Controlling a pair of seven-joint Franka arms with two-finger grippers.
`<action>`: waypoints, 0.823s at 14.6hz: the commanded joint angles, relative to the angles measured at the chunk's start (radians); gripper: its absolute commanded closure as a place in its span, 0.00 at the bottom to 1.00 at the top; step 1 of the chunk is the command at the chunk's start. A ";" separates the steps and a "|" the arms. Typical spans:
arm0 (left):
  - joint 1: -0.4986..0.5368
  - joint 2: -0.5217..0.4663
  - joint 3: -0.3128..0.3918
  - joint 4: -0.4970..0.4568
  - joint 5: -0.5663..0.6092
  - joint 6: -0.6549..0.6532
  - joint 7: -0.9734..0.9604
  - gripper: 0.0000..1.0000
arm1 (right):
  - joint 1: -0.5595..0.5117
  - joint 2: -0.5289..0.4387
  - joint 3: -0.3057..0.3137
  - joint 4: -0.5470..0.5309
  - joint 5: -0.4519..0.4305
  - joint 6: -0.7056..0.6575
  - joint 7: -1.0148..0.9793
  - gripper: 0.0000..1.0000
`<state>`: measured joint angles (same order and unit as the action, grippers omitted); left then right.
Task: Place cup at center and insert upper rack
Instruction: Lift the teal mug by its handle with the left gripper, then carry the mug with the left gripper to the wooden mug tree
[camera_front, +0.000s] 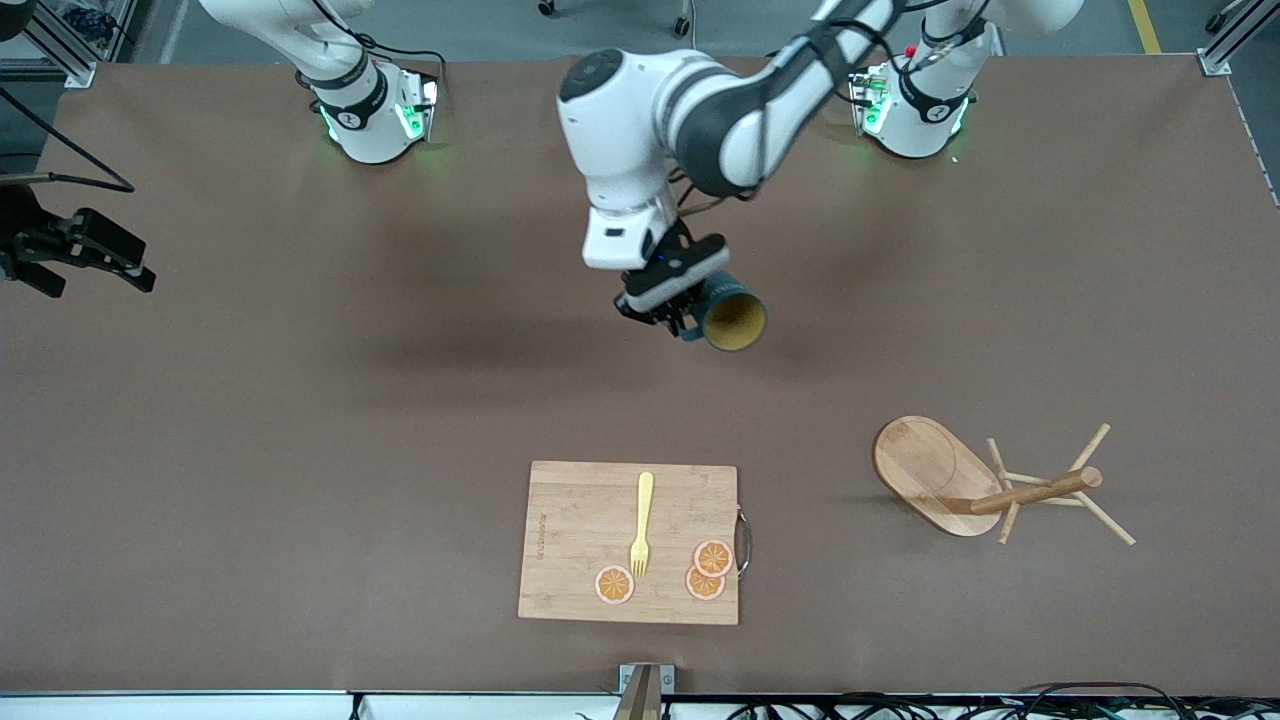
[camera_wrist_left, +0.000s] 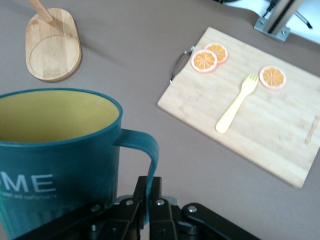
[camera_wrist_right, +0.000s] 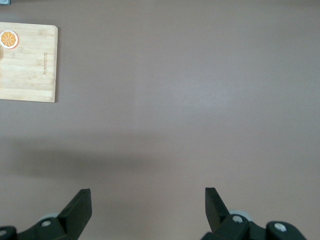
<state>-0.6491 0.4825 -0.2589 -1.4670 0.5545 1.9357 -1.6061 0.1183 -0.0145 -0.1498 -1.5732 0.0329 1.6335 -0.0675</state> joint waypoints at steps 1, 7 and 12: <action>0.074 -0.051 -0.008 -0.024 -0.085 0.037 0.060 1.00 | -0.006 0.007 0.004 0.010 -0.018 -0.007 0.003 0.00; 0.261 -0.127 -0.008 -0.033 -0.461 0.058 0.078 1.00 | 0.007 0.022 0.006 0.012 -0.017 -0.007 -0.011 0.00; 0.406 -0.153 -0.008 -0.052 -0.732 0.060 0.080 0.99 | 0.000 0.019 0.006 0.010 -0.014 -0.001 0.003 0.00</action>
<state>-0.2945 0.3683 -0.2581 -1.4760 -0.0887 1.9807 -1.5287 0.1235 0.0067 -0.1466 -1.5708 0.0328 1.6327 -0.0690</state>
